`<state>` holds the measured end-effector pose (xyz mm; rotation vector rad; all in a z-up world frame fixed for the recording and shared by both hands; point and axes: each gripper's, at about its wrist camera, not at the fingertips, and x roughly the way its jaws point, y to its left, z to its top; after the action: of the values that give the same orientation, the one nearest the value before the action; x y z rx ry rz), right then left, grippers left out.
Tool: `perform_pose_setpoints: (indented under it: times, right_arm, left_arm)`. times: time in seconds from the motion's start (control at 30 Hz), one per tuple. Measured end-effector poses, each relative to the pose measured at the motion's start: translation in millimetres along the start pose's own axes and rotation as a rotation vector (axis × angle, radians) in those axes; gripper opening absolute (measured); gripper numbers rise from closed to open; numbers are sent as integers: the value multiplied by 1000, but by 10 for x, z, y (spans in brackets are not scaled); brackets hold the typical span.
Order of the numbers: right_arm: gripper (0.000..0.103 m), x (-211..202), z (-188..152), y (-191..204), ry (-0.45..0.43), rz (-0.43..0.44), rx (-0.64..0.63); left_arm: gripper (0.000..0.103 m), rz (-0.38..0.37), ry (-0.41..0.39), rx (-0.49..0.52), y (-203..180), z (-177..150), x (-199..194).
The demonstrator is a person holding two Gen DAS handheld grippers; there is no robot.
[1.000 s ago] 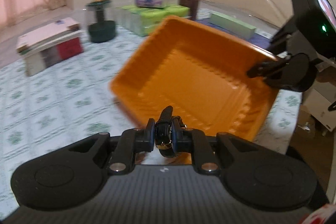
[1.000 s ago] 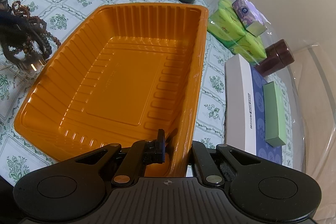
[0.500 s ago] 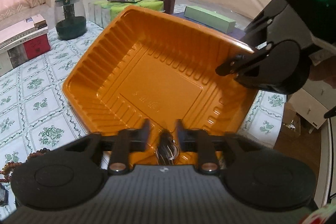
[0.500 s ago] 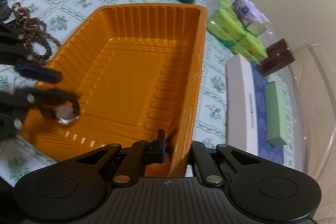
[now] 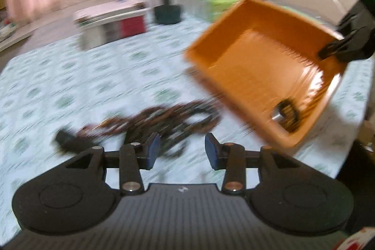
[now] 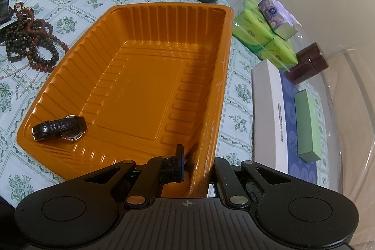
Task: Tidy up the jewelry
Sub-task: 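Carry the watch into the orange tray and open the left gripper, then grasp the black cylindrical item from the pile with the left gripper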
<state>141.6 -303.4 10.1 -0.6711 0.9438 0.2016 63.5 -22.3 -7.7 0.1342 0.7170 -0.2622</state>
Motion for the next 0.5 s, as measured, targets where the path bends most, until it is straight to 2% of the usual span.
perform_pose_setpoints:
  times: [0.17,0.27,0.5]
  right_arm:
    - [6,-4,-13,3,0,-2,0]
    - [6,-4,-14,2,1,-3,-1]
    - [6,-6,-3,4,4,-6,-5]
  left_arm:
    - [39,101,47,-67,385,-303,-74]
    - [39,137,54,-82,508,-390,-84]
    - [38,134,27,-74,563,-304,86]
